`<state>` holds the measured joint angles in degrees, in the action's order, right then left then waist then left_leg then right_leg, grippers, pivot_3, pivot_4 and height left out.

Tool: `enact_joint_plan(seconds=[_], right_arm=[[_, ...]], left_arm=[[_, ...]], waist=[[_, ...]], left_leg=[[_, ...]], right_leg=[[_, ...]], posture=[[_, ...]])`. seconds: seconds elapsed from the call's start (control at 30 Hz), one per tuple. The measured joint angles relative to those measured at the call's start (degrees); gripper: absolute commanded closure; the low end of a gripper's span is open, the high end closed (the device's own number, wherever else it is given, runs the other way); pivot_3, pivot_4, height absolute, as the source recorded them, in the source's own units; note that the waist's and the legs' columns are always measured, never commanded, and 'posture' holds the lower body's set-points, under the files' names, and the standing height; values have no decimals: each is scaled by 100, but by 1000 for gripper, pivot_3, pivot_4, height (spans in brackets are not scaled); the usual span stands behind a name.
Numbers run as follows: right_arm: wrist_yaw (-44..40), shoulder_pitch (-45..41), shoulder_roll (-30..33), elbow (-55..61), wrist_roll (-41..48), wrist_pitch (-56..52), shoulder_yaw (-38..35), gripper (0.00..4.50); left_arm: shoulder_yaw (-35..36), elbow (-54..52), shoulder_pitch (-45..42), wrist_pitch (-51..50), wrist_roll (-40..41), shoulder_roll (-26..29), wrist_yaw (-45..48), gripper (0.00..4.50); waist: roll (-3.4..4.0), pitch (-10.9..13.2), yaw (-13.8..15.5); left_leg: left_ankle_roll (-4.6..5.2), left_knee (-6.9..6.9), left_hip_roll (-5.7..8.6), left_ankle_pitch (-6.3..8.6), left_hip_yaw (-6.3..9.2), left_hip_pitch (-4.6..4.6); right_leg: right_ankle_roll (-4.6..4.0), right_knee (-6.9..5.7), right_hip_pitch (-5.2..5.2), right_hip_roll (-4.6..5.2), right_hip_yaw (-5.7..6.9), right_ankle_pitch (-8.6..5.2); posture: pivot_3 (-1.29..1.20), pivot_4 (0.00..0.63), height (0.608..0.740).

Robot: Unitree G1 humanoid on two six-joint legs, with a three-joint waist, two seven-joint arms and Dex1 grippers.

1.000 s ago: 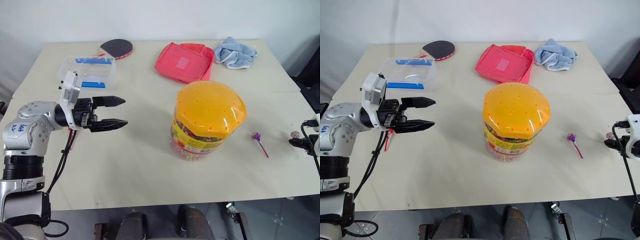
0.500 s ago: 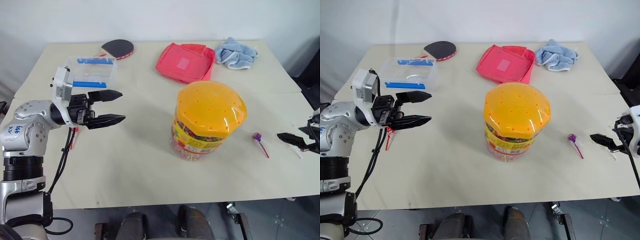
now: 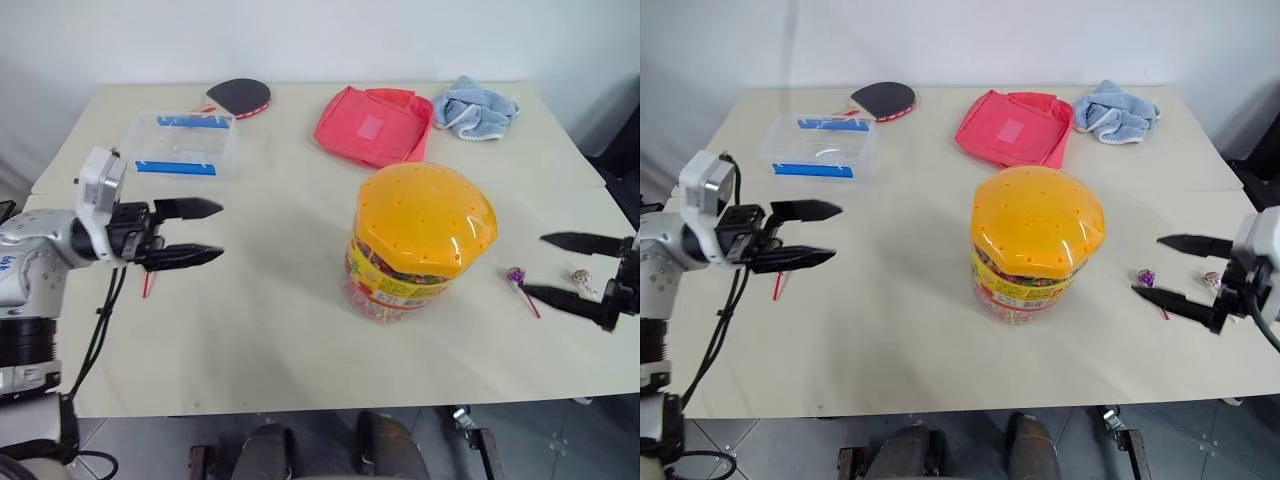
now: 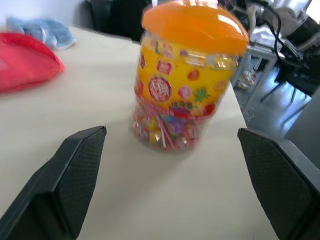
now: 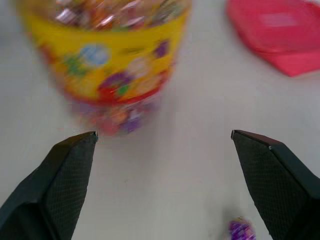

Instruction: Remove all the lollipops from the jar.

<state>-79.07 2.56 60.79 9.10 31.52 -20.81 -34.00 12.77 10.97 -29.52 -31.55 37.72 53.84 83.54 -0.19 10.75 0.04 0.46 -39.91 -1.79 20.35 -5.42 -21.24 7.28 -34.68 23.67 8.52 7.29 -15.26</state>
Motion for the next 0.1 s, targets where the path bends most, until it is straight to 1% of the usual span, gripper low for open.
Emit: enact_joint_plan(seconds=[0.1], right_arm=[[-250,-35,35,-462,-161,419,183,13]], left_arm=[[87,119,393,144,-17,157,240,0]], waist=[[0,0,-13]], left_leg=[[0,-3,-1,0,-1,1]], right_leg=[[0,-4,0,1,-3,0]], posture=[[0,150,740]])
